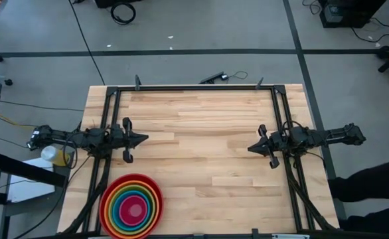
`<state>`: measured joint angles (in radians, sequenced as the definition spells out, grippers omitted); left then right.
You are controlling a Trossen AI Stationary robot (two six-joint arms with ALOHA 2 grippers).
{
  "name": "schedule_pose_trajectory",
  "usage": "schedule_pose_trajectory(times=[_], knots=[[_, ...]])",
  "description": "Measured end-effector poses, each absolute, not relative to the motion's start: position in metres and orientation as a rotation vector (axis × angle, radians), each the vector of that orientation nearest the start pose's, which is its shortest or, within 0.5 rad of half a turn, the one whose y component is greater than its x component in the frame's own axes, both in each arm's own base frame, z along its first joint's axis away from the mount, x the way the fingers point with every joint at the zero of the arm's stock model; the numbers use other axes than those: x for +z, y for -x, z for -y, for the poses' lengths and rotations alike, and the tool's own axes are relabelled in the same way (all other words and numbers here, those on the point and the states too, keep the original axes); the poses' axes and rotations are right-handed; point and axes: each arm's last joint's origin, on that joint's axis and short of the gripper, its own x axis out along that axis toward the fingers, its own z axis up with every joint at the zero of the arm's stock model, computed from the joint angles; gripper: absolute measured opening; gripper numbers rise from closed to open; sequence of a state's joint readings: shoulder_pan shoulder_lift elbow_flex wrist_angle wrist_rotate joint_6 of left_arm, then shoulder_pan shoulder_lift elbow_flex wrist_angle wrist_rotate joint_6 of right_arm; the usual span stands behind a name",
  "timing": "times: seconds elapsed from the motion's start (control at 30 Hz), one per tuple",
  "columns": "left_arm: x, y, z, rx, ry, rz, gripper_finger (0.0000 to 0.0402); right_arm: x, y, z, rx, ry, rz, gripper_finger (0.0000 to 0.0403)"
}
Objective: Nest bowls inside each other
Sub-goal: Return to Home Position
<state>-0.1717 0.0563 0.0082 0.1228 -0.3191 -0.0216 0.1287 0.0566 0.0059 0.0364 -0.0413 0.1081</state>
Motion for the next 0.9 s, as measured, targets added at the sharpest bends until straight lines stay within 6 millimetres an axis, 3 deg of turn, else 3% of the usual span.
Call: schedule_pose_trajectory(times=[0.9], knots=[[0.1732,-0.0992,0.008,0.142,0.109,0.078,0.0005,0.1644,-0.0998,-0.0142,0.173,-0.111,-0.026,0.0029]])
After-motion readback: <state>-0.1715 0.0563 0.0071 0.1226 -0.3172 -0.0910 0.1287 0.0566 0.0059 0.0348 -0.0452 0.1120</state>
